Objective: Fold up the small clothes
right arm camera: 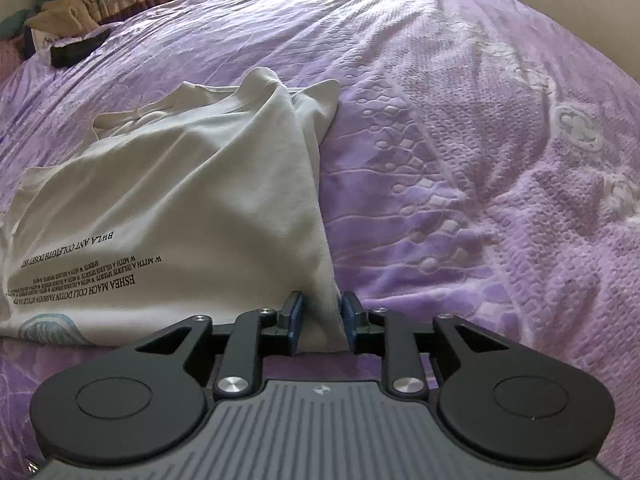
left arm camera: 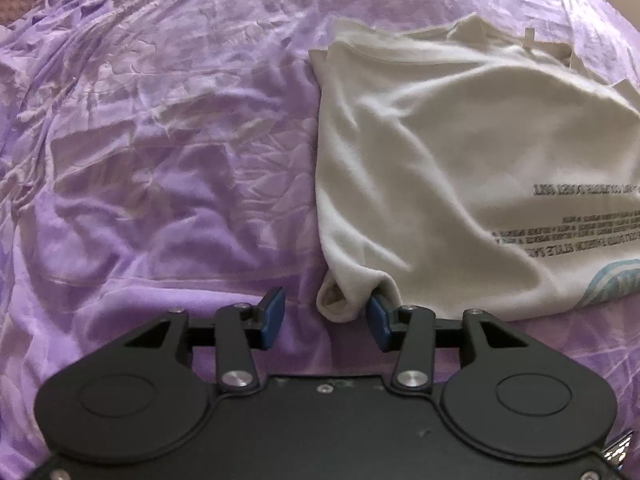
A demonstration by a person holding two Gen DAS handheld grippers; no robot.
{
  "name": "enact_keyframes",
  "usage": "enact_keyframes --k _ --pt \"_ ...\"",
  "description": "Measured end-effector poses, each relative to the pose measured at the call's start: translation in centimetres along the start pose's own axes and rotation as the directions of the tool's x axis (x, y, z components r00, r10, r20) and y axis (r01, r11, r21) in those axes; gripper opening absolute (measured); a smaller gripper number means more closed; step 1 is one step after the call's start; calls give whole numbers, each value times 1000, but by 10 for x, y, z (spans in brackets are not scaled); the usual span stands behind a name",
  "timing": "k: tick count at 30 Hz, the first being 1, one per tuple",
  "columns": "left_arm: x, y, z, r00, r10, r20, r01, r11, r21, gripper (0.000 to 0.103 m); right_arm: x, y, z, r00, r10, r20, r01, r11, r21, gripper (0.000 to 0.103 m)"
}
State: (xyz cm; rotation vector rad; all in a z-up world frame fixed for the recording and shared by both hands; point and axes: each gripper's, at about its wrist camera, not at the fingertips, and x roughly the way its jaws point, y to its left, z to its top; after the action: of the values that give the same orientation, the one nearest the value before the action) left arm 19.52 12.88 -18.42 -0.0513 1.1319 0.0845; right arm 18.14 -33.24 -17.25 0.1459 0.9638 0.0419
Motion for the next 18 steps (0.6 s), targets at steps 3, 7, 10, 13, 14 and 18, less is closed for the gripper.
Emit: enact_keyframes --k 3,7,10,13,14,18 --pt "19 2 -2 1000 -13 -8 12 1000 -16 50 9 -7 1 999 54 -9 -53 996 74 53" --pt "22 1 -4 1000 -5 3 5 1000 -25 51 25 -16 5 990 139 -28 -130 968 214 9" --pt "18 1 -3 1000 -13 0 13 1000 -11 51 11 -11 7 991 132 13 -132 969 207 9" --pt "11 7 -2 999 -40 -1 40 999 -21 50 -7 -5 9 990 126 65 -136 971 199 8" --pt "7 10 -2 999 -52 3 52 998 -22 49 -13 -3 11 988 130 85 -144 969 202 8" --pt "-8 21 -1 996 -83 33 83 996 -9 49 -37 11 22 972 163 169 -197 957 212 8"
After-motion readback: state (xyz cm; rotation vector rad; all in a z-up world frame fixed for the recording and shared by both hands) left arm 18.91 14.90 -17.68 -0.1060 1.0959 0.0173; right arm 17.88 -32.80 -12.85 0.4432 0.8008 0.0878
